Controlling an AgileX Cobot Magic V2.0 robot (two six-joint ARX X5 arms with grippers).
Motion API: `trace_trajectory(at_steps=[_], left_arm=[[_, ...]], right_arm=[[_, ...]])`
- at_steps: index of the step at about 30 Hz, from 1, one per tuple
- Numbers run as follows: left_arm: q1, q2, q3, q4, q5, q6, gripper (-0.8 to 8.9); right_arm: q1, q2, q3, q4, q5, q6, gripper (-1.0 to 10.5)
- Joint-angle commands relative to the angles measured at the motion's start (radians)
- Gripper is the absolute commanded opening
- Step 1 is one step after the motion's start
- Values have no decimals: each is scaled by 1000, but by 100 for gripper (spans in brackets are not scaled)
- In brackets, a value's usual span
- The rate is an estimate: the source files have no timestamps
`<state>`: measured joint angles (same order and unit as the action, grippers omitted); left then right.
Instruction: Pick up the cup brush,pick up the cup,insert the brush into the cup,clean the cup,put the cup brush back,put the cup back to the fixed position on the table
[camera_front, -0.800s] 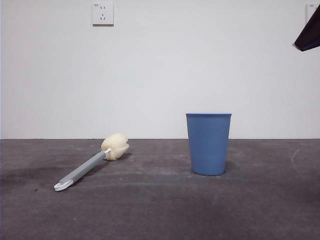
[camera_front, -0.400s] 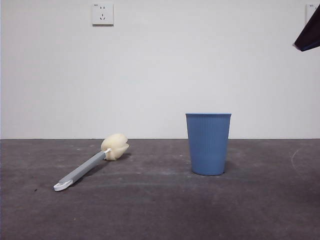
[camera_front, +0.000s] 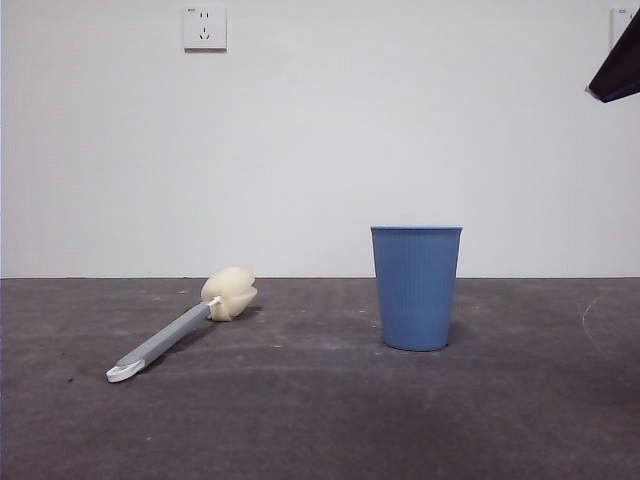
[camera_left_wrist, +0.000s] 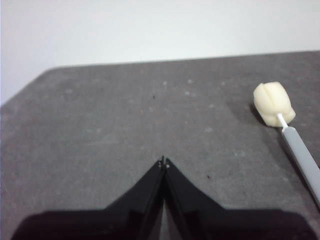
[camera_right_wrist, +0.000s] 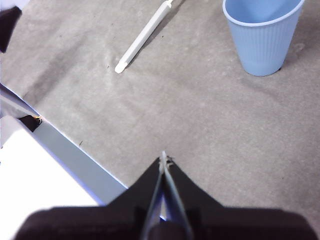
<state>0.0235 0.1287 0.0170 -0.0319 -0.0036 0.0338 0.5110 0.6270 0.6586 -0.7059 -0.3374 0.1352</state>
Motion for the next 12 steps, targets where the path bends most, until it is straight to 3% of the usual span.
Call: trace_trajectory(at_steps=[1, 4, 6, 12], left_arm=[[3, -36, -14, -51, 5, -15, -3], [3, -77, -14, -159, 7, -27, -3], [2, -80, -12, -142, 11, -95, -3], [2, -79, -12, -127, 6, -98, -3]], right_arm=[[2, -1, 1, 4, 3, 6, 1], [2, -1, 1, 4, 3, 6, 1], [2, -1, 1, 3, 3, 6, 1], [2, -1, 1, 0, 3, 6, 1]])
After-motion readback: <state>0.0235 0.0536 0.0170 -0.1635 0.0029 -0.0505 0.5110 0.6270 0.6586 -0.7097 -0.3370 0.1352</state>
